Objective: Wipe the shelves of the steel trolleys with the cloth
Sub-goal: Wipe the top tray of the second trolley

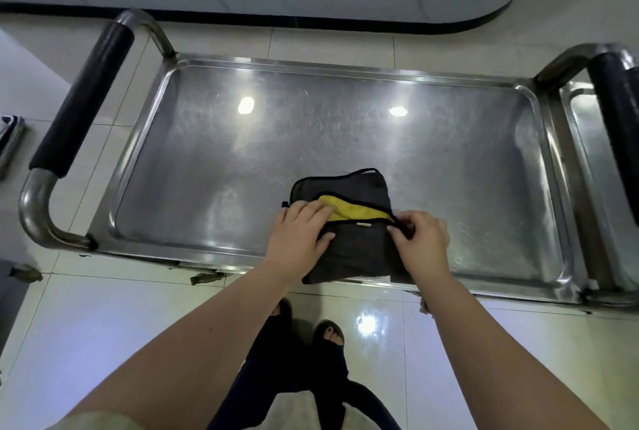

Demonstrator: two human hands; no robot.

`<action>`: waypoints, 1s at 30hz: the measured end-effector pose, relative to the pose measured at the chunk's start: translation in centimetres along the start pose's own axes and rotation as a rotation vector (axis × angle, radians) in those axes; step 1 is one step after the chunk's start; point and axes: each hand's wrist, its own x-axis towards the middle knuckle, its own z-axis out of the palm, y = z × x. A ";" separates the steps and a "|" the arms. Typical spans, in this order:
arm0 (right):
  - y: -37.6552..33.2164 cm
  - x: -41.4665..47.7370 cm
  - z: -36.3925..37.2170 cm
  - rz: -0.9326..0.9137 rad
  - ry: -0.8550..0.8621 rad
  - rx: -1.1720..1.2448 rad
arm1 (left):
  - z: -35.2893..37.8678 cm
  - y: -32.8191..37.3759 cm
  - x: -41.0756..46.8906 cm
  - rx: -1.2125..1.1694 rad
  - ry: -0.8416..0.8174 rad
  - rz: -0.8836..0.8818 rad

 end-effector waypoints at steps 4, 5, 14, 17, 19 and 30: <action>-2.4 0.6 -0.9 -0.158 -0.151 0.355 | -0.8 -0.5 2.1 -0.096 -0.124 -0.095; -2.9 0.8 -1.3 -0.147 -0.206 0.439 | -1.2 -0.9 2.6 -0.131 -0.139 -0.092; -4.1 7.4 1.5 0.087 -0.063 0.454 | -4.6 -3.1 7.7 -0.249 0.048 -0.194; -2.9 6.9 2.1 -0.021 -0.030 0.256 | -3.1 -1.8 6.5 -0.084 0.018 -0.135; -2.1 5.6 1.2 -0.197 0.027 0.174 | -2.4 -0.7 3.9 -0.106 0.111 -0.048; 0.8 0.1 -0.1 -0.691 -0.158 -0.318 | 1.1 -0.4 -2.0 0.042 0.209 0.169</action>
